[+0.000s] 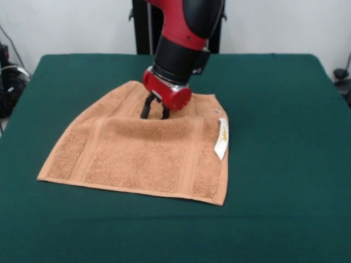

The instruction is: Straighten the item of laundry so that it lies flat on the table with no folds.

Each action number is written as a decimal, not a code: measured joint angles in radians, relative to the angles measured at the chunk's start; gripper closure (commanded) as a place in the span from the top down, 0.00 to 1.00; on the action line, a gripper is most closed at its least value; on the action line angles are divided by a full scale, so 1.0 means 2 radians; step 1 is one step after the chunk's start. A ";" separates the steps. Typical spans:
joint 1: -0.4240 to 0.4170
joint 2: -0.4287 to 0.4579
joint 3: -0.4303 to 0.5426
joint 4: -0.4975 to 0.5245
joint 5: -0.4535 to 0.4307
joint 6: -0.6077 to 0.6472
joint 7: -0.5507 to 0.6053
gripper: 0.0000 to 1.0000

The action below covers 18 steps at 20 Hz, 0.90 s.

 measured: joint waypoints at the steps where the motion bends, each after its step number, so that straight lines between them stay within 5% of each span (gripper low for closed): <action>1: 0.005 0.001 0.000 -0.002 0.013 0.000 0.001 1.00; 2: 0.018 0.005 0.001 -0.007 0.052 0.000 0.002 1.00; 7: 0.025 0.007 0.006 -0.013 0.087 0.000 0.003 1.00; 15: -0.003 -0.004 0.024 -0.008 0.051 0.000 0.003 1.00; 18: -0.032 -0.014 0.041 -0.003 0.002 0.000 0.003 1.00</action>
